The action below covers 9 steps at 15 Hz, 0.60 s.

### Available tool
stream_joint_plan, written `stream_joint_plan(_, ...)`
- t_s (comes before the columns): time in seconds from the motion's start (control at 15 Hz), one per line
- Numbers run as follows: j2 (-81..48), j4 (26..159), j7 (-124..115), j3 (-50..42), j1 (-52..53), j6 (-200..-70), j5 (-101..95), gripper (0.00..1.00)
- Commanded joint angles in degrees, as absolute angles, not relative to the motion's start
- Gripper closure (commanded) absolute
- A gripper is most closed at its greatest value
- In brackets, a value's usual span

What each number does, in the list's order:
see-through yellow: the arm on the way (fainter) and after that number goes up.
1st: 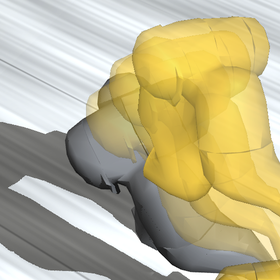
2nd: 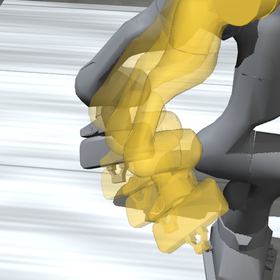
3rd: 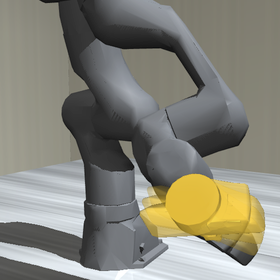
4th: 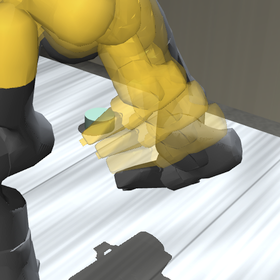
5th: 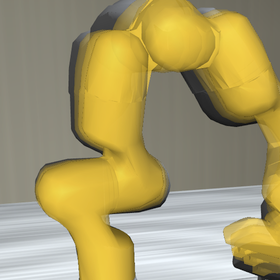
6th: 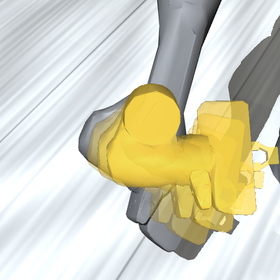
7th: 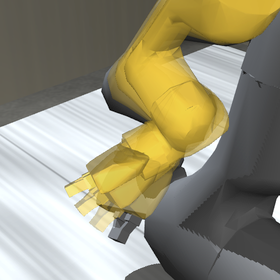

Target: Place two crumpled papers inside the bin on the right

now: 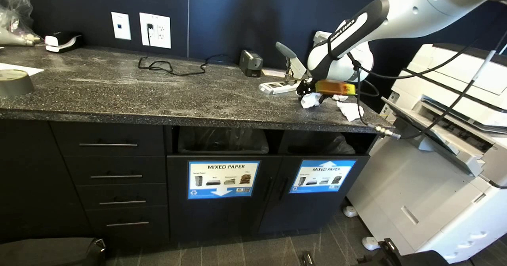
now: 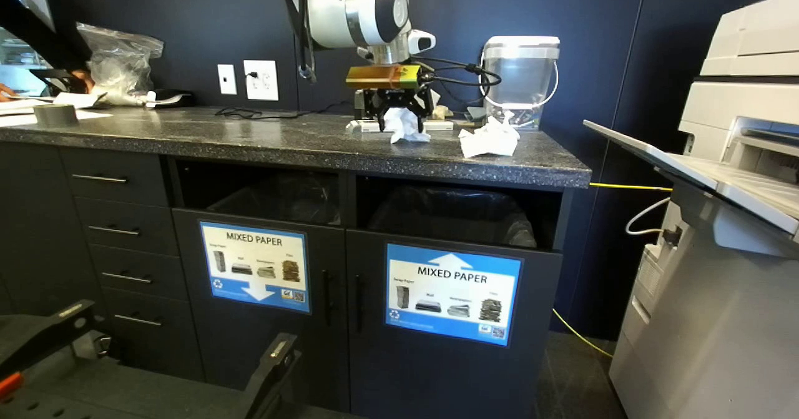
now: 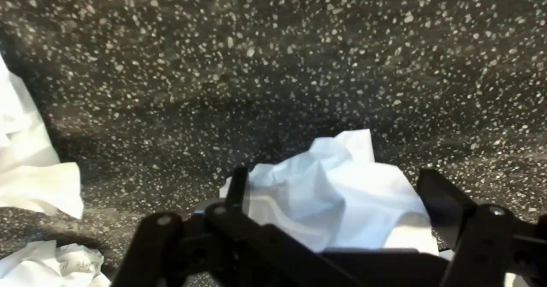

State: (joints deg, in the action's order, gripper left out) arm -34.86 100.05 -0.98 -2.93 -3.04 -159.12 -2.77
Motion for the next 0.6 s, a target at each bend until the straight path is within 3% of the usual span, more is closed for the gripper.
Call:
stream_joint_plan(0.0,-37.13,96.52,-0.79,-3.62,-2.72,-159.09,-2.91,0.25)
stream_joint_plan(0.4,-37.92,95.43,-1.09,-3.94,-2.52,-158.9,-3.0,0.72)
stream_joint_plan(0.53,-38.0,95.32,-1.27,-4.14,-2.33,-158.5,-3.13,0.8)
